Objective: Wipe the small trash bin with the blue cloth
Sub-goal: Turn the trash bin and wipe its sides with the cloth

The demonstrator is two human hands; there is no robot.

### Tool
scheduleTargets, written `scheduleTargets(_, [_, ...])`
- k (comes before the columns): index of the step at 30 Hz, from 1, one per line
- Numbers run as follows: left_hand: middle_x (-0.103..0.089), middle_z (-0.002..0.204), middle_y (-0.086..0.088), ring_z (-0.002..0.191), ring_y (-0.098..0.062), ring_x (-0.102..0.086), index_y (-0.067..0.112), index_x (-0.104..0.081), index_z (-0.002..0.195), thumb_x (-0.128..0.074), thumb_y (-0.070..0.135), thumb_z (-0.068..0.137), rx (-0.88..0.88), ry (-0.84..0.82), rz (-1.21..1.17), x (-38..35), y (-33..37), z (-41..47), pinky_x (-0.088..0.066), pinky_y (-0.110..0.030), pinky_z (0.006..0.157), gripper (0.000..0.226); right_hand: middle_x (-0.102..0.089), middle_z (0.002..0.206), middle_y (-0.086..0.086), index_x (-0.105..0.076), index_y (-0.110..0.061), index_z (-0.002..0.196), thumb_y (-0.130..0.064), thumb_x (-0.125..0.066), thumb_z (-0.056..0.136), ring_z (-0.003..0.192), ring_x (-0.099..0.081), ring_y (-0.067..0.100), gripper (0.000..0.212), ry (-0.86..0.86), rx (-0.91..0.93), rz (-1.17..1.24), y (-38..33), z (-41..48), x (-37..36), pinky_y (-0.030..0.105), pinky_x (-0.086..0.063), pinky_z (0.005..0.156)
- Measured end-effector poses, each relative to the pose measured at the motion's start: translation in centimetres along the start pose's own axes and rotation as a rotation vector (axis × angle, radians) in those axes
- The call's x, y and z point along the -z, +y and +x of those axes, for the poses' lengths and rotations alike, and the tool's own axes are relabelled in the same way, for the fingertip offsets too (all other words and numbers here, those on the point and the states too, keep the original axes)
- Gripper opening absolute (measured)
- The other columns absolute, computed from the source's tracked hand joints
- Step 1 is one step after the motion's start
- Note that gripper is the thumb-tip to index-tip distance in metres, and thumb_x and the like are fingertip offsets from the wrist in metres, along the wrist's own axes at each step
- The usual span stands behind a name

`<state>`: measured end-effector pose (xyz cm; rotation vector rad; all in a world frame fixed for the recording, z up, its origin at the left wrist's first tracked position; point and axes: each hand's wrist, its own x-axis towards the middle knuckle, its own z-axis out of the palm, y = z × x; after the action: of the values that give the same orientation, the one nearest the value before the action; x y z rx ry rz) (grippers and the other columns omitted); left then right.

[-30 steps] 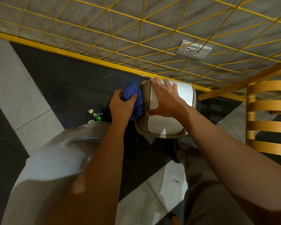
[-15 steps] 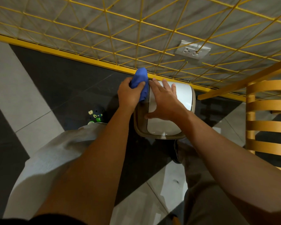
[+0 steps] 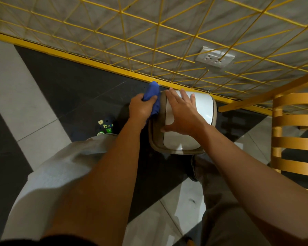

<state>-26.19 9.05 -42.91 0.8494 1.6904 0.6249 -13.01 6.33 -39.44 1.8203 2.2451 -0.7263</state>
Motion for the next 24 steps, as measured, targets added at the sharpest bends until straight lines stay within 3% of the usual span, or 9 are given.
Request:
scheduleTargets(6, [-0.065,0.106,-0.019,0.099,-0.030,-0.060,0.002,-0.062,0.102,-0.061,0.024,0.085,-0.154,-0.056,0.372,-0.3,1.5,4.4,-0.046,-0.036,0.085,0.027,-0.005,0.159,0.008,-0.005,-0.012,0.148,-0.049,-0.076,0.066,0.144,0.003,0.036,0.115,-0.015,0.012,-0.037,0.1,0.2,-0.1,0.057,0.001,0.113])
scheduleTargets(9, [-0.064,0.095,-0.020,0.087,-0.026,-0.059,0.005,-0.063,0.092,-0.061,0.021,0.084,-0.208,-0.080,0.457,-0.4,2.1,5.1,-0.048,-0.036,0.083,0.018,-0.007,0.158,0.008,-0.007,-0.011,0.148,-0.049,-0.076,0.065,0.144,0.001,0.037,0.114,-0.004,0.011,-0.037,-0.2,0.3,0.0,0.058,0.000,0.113])
scheduleTargets(11, [-0.066,0.098,-0.020,0.090,-0.027,-0.060,0.002,-0.063,0.093,-0.061,0.020,0.083,-0.250,-0.089,0.512,-0.3,2.1,5.1,-0.045,-0.034,0.079,0.021,-0.007,0.158,0.009,-0.007,-0.011,0.148,-0.050,-0.076,0.065,0.144,0.001,0.037,0.114,-0.007,0.010,-0.041,-0.2,0.1,0.1,0.058,-0.001,0.113])
scheduleTargets(14, [-0.063,0.109,-0.020,0.102,-0.032,-0.058,0.000,-0.060,0.104,-0.064,0.016,0.082,-0.252,-0.089,0.494,0.4,0.7,3.9,-0.041,-0.034,0.081,0.028,-0.004,0.159,0.008,-0.005,-0.012,0.148,-0.050,-0.075,0.066,0.144,0.002,0.036,0.114,-0.012,0.012,-0.038,0.0,-0.1,0.0,0.057,0.001,0.113])
scheduleTargets(21, [-0.062,0.103,-0.019,0.085,-0.023,-0.053,0.002,-0.057,0.099,-0.063,0.015,0.082,0.012,0.035,0.236,0.5,-4.8,-1.8,-0.037,-0.031,0.073,0.022,-0.006,0.159,0.006,-0.007,-0.014,0.148,-0.047,-0.079,0.064,0.145,0.001,0.035,0.116,-0.010,-0.008,0.005,-0.1,-0.1,0.2,0.056,0.001,0.114])
scheduleTargets(24, [-0.059,0.102,-0.016,0.091,-0.027,-0.056,0.003,-0.056,0.099,-0.063,0.014,0.082,0.119,0.073,0.140,0.0,-6.4,-3.7,-0.038,-0.031,0.075,0.021,-0.006,0.159,0.006,-0.006,-0.014,0.148,-0.048,-0.078,0.064,0.145,0.001,0.035,0.116,-0.012,-0.016,-0.010,-0.3,-0.2,0.2,0.056,0.001,0.114])
